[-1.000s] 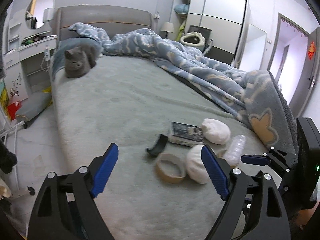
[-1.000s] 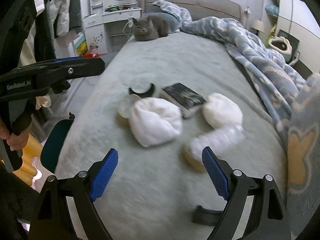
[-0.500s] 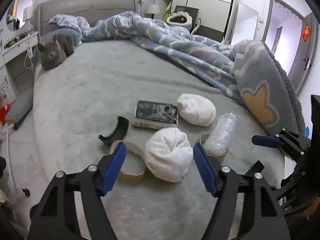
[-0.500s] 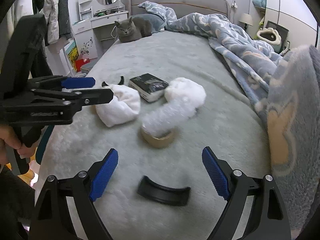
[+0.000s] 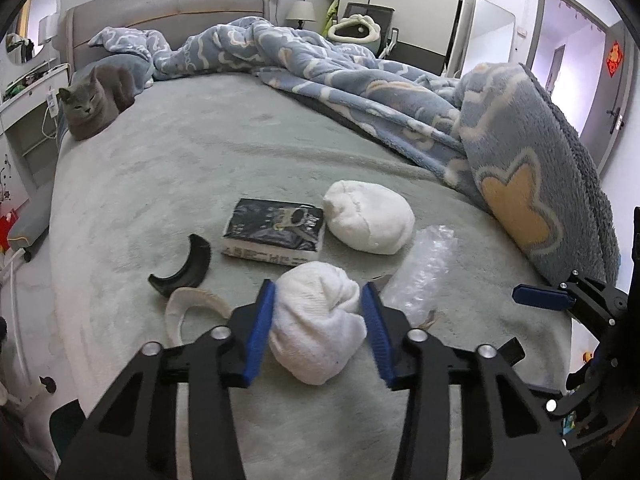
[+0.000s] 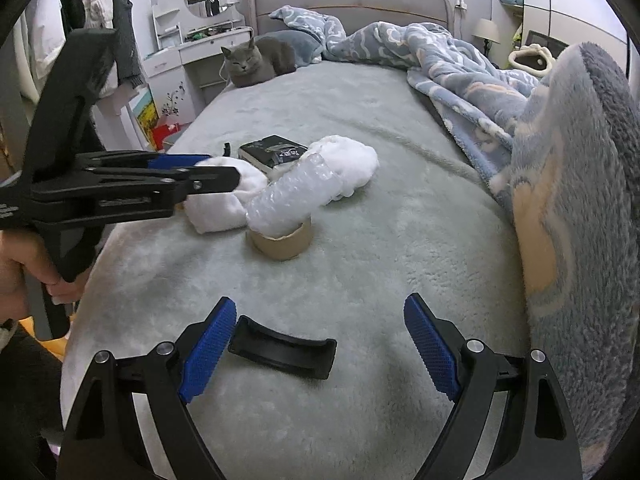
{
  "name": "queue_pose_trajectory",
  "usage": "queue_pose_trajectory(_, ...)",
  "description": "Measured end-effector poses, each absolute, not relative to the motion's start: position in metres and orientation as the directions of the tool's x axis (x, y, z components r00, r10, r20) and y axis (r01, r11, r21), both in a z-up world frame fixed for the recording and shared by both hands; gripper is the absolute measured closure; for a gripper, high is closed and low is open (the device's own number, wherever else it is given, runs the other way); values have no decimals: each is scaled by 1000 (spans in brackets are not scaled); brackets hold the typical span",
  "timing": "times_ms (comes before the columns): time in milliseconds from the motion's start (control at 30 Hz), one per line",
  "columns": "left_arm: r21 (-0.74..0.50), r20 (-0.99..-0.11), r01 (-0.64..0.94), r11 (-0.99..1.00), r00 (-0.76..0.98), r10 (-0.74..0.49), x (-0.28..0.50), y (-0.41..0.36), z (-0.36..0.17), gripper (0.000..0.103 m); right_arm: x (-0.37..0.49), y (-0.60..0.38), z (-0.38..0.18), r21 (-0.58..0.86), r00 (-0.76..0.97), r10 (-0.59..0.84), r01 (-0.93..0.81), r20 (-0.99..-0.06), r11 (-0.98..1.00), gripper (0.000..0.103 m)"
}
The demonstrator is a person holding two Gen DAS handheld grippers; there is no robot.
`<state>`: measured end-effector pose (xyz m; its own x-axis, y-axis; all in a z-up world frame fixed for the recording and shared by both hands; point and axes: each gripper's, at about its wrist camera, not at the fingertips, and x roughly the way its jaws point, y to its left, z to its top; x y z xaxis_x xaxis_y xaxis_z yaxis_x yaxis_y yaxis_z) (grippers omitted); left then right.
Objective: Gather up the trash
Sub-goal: 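Close the left tool on the white tissue ball while the right tool grasps the black plastic piece, then lift the tissue ball with the left tool and the black piece with the right tool toward the bin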
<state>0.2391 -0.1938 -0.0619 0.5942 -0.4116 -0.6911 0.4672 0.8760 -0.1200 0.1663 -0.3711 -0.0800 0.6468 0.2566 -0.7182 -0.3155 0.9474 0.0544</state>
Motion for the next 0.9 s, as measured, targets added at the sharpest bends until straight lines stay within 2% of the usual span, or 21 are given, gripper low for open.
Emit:
queue_pose_trajectory(200, -108, -692, 462, 880, 601, -400, 240, -200, -63, 72, 163, -378, -83, 115, 630, 307, -327, -713, 938, 17)
queue_pose_trajectory(267, -109, -689, 455, 884, 607, -397, 241, -200, -63, 75, 162, -379, -84, 124, 627, 316, -330, -712, 936, 25)
queue_pose_trajectory(433, -97, -678, 453, 886, 622, -392, 241, -202, -60, 81, 159, -374, -86, 146, 610, 345, -352, -713, 925, 32)
queue_pose_trajectory(833, -114, -624, 429, 896, 671, -401, 236, -185, -41, 82, 161, -362, -93, 162, 578, 350, -352, -738, 922, 33)
queue_pose_trajectory(900, -121, -616, 424, 897, 677, -403, 235, -181, -37, 82, 163, -360, -94, 144, 576, 333, -350, -747, 926, 37)
